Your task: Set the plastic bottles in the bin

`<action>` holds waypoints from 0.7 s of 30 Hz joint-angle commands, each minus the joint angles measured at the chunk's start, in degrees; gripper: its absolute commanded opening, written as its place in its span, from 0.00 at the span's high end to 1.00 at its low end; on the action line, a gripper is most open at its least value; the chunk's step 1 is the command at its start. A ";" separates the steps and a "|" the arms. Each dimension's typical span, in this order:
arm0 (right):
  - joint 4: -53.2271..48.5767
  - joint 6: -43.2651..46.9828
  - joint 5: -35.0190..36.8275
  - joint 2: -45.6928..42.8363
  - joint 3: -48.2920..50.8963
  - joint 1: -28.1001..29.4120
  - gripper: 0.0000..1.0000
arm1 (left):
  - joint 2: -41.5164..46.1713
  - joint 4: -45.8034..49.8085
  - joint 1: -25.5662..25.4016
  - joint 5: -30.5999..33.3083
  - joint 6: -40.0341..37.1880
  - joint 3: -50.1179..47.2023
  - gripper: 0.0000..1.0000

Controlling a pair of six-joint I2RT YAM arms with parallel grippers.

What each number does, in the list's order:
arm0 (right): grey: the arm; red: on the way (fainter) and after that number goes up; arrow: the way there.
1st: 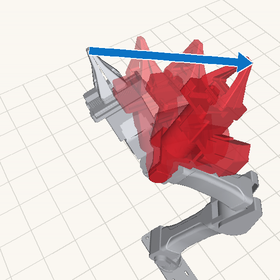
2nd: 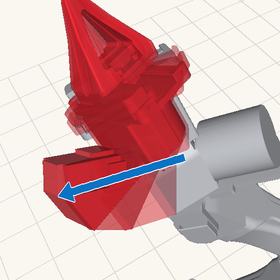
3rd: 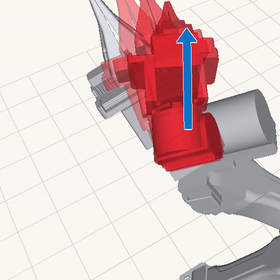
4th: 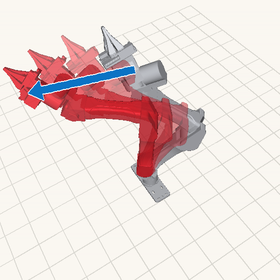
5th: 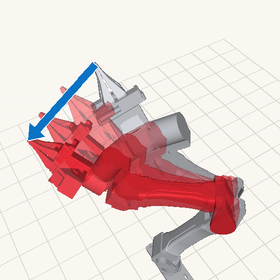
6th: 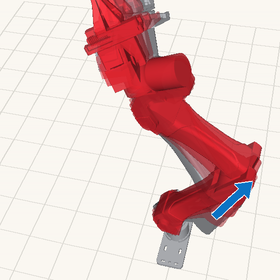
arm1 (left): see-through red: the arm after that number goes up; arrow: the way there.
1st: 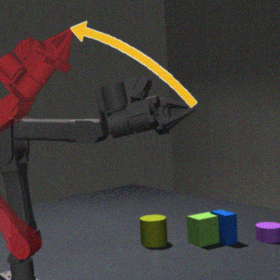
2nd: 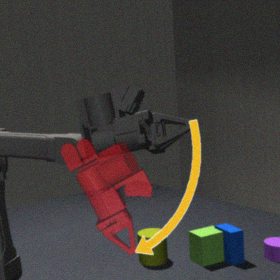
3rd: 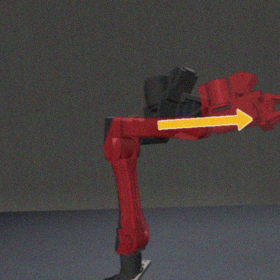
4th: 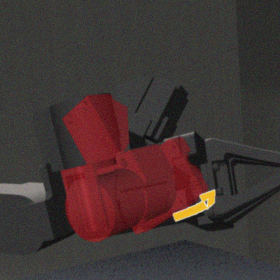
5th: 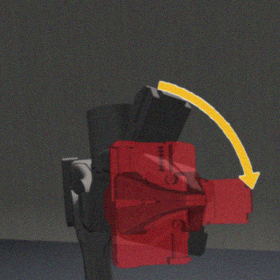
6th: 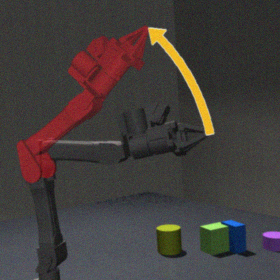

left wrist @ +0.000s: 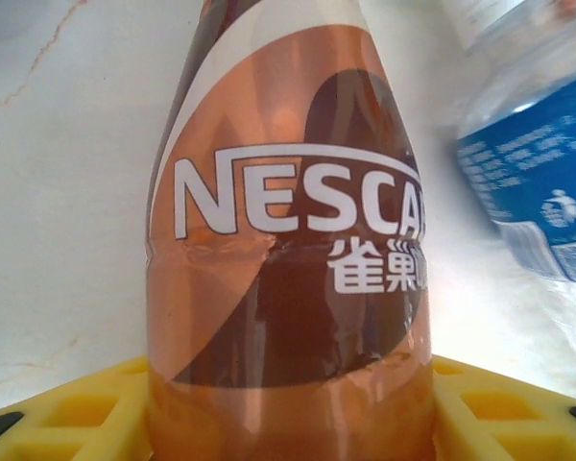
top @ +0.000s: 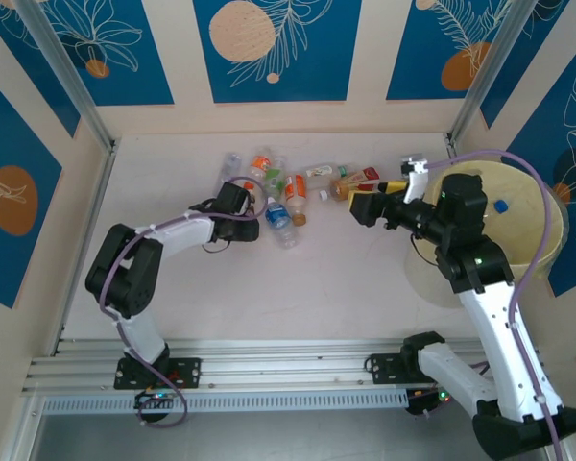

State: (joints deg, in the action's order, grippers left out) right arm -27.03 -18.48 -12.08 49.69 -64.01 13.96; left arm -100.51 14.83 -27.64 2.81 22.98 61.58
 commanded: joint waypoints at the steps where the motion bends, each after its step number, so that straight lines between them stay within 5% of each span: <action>1: 2.52 -1.48 4.59 1.86 -0.77 2.94 0.03 | 5.58 -4.25 0.40 -2.81 0.94 -2.96 0.61; 6: 2.03 -1.84 10.88 6.03 -2.32 5.85 0.04 | 14.26 -16.48 0.18 -4.82 2.41 -11.99 0.61; 15: 2.29 -8.59 11.15 9.36 -4.67 7.40 0.04 | 25.30 -28.09 -4.56 -16.90 2.40 -17.02 0.64; 21: 5.25 -10.99 2.70 9.72 -4.98 7.55 0.04 | 26.10 -35.99 -9.45 -22.77 3.65 -15.44 0.64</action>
State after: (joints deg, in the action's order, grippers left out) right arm -23.99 -26.92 -4.34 59.46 -67.53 21.04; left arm -75.05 -14.74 -35.51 -14.57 25.61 44.69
